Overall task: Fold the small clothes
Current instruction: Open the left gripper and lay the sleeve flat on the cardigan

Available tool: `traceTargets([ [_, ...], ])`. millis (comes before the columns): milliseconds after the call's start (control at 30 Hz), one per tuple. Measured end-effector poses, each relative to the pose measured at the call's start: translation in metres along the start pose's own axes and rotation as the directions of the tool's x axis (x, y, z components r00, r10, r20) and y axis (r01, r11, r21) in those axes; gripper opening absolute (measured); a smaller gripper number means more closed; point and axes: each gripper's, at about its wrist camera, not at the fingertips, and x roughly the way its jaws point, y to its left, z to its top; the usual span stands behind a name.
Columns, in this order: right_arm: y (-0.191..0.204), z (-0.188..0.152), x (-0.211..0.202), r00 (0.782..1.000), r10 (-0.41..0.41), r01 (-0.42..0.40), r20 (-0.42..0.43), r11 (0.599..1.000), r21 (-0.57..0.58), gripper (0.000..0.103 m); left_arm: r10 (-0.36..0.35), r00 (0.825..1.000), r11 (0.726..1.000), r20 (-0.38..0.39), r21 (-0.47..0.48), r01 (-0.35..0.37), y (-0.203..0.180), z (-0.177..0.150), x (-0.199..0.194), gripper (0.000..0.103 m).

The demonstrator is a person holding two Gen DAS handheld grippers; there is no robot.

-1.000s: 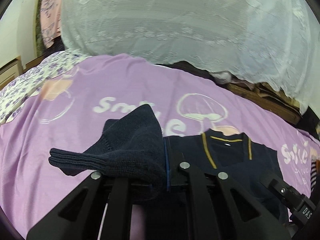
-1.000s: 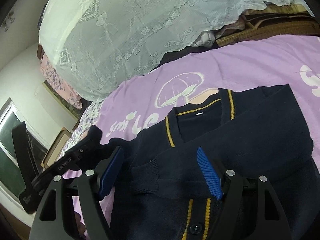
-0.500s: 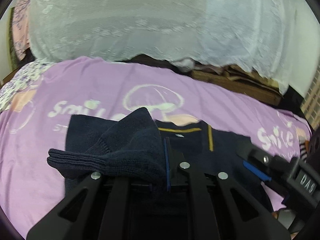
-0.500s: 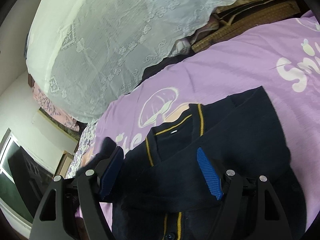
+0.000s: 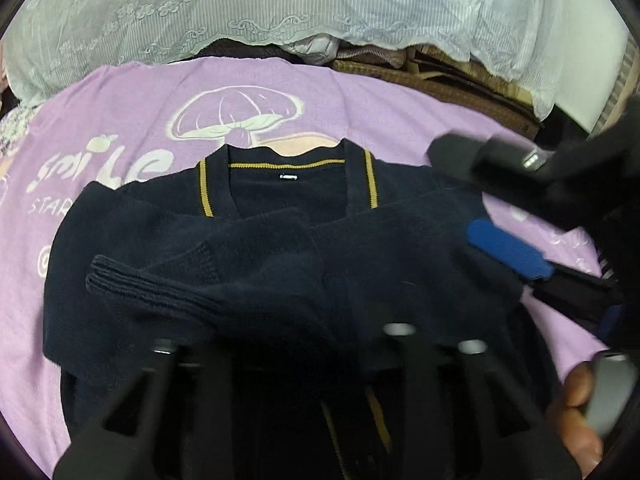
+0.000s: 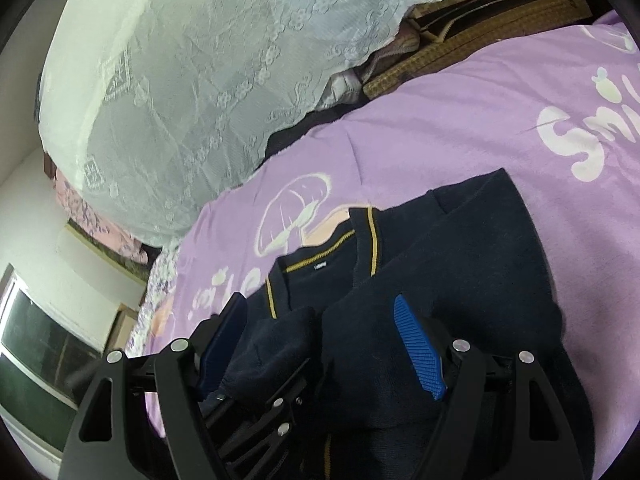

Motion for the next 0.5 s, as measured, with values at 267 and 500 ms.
traceTargets([
  [267, 0.024, -0.014, 0.017, 0.996, -0.019, 0.003, -0.093, 0.986, -0.165, 0.076, 0.015, 0.999, 1.000, 0.038, -0.010, -0.015, 0.028, -0.019, -0.045, 0.086],
  [500, 0.060, -0.030, 0.015, 0.995, -0.008, -0.028, -0.100, 0.934, -0.356, 0.076, 0.119, 0.991, 0.987, 0.066, -0.114, -0.111, 0.104, -0.042, -0.083, 0.089],
])
